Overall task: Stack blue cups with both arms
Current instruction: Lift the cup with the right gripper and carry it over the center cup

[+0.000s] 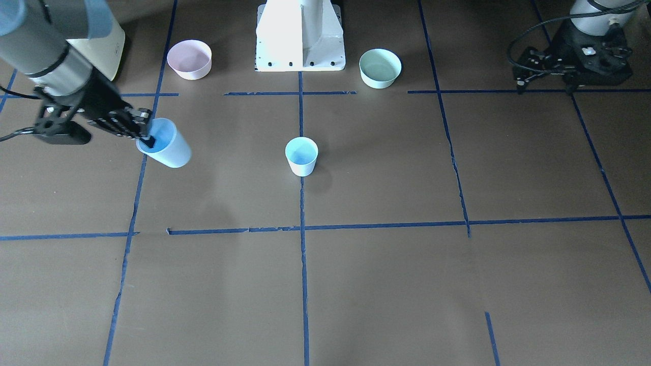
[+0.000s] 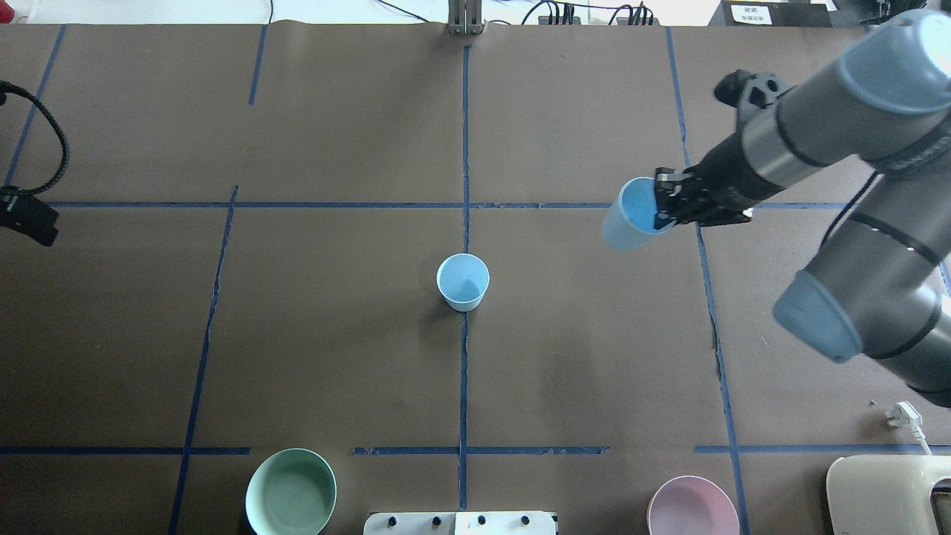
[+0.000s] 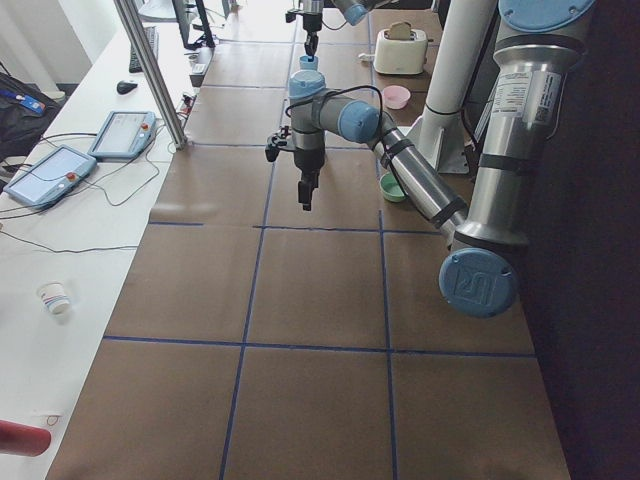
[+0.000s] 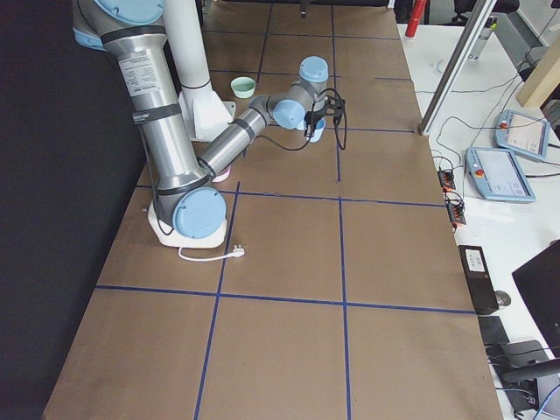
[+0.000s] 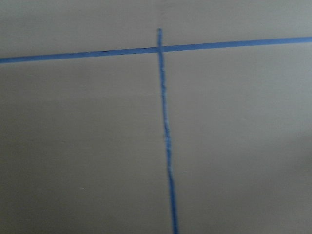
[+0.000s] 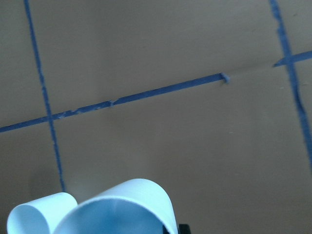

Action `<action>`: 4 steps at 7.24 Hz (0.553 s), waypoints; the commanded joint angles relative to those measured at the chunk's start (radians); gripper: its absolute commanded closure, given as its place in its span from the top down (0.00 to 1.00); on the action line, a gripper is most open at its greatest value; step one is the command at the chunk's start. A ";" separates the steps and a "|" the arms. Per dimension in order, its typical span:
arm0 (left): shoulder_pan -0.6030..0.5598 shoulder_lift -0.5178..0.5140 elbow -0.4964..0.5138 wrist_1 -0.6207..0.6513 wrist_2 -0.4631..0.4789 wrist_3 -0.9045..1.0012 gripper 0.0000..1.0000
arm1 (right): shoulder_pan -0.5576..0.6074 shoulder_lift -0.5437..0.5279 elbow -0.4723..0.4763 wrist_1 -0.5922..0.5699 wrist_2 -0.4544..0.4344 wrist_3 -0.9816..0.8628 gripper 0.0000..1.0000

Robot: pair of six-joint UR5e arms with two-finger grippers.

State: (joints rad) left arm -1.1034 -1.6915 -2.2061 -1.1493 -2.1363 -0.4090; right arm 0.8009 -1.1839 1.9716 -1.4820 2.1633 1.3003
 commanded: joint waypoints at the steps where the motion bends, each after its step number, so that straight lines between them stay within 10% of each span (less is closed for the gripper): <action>1: -0.103 0.012 0.090 -0.003 -0.034 0.172 1.00 | -0.208 0.208 -0.019 -0.139 -0.210 0.130 0.00; 4: -0.153 0.015 0.138 -0.003 -0.051 0.257 1.00 | -0.272 0.381 -0.202 -0.135 -0.273 0.151 0.00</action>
State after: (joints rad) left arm -1.2436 -1.6785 -2.0792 -1.1520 -2.1842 -0.1713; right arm 0.5504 -0.8775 1.8538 -1.6172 1.9162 1.4452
